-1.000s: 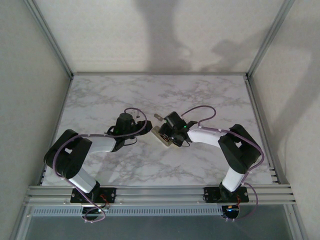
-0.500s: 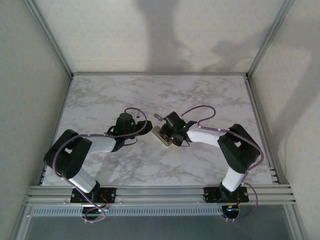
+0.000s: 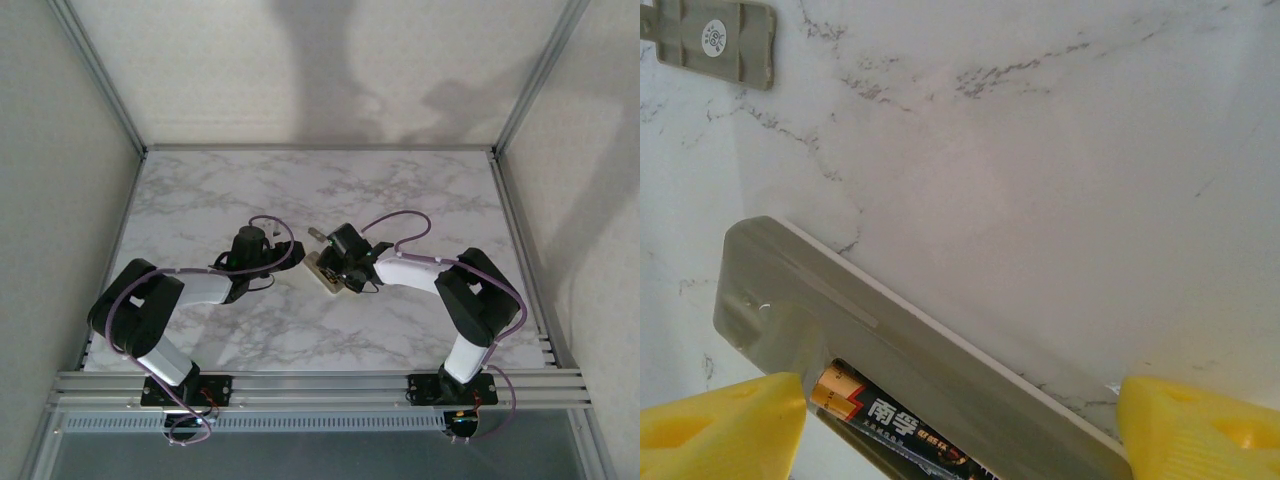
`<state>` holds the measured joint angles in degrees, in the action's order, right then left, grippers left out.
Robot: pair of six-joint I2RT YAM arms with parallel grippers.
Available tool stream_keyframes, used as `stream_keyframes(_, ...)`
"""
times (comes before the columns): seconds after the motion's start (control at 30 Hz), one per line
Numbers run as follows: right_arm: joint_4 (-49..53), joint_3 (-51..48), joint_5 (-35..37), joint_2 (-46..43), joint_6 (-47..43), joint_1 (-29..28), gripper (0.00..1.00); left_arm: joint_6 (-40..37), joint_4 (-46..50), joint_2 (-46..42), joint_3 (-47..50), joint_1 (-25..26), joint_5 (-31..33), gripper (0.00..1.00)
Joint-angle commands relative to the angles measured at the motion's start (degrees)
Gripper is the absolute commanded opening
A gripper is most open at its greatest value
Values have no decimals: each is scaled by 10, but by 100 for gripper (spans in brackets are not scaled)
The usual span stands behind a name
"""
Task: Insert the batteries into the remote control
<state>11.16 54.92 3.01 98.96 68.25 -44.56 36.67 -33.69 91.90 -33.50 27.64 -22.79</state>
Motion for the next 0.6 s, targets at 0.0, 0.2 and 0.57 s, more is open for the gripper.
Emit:
stream_keyframes(0.0, 7, 6, 8, 2, 7, -7, 83, 0, -18, -2, 7, -5, -8, 39)
stream_keyframes(0.2, 6, 13, 9, 6, 17, -7, 83, 2, -17, -5, 8, -5, -8, 39)
stream_keyframes(0.57, 55, 55, 17, 33, 27, -6, 83, 3, -16, -10, 10, -5, -7, 39)
